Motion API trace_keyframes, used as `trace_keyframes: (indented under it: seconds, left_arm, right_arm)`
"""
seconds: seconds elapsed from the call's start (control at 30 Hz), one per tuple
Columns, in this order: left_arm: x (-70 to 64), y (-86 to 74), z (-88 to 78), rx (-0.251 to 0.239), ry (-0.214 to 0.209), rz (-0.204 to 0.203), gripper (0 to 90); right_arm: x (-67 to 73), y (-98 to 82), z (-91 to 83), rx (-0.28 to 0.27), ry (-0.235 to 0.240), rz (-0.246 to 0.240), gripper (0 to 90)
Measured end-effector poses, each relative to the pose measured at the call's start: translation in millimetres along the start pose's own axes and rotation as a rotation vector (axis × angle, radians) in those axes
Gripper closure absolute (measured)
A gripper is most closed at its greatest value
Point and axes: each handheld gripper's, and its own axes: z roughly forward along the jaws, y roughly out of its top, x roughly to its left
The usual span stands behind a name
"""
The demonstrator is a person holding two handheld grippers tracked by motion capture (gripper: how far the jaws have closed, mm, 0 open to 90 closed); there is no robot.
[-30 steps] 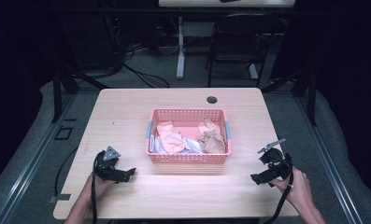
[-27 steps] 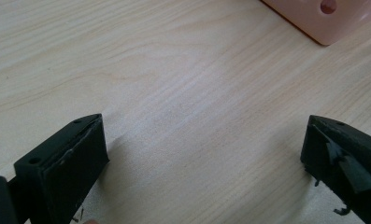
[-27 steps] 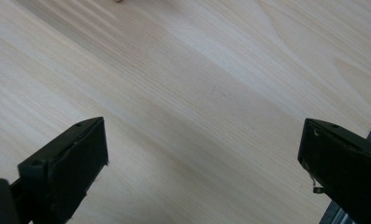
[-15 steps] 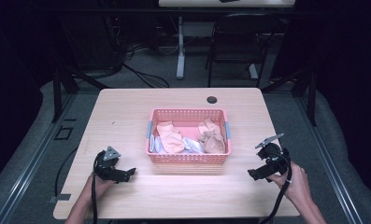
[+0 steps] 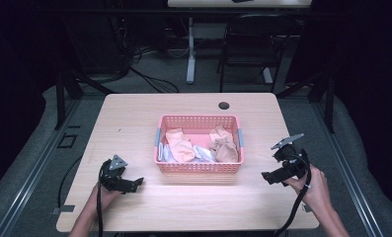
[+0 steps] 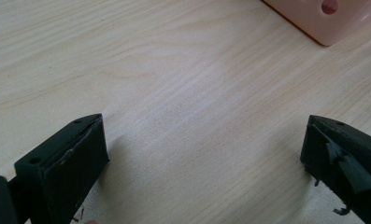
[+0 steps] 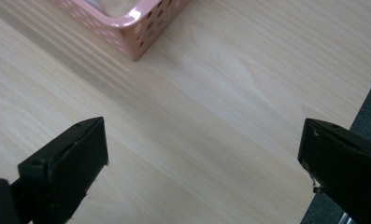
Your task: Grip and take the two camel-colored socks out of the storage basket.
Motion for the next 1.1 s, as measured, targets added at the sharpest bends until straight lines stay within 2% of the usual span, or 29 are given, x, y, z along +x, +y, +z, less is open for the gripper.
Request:
trace_keyframes:
  seconds: [0.3,0.67,0.9,1.1]
  left_arm:
    - [0.2,0.4,0.4,-0.001,-0.002,0.003,0.3]
    - [0.3,0.4,0.4,0.000,-0.002,0.004,0.2]
    - [0.4,0.4,0.4,0.000,-0.003,0.005,0.2]
    - [0.4,0.4,0.4,-0.001,-0.003,0.005,0.2]
  right_arm:
    - [5.9,20.9,-3.4,-0.026,0.009,-0.026,0.9]
    - [18.7,61.1,-9.1,-0.059,0.016,-0.102,0.7]
    - [30.2,87.4,-1.4,-0.059,0.041,-0.144,0.5]
    - [38.4,101.5,7.5,-0.049,0.055,-0.179,0.5]
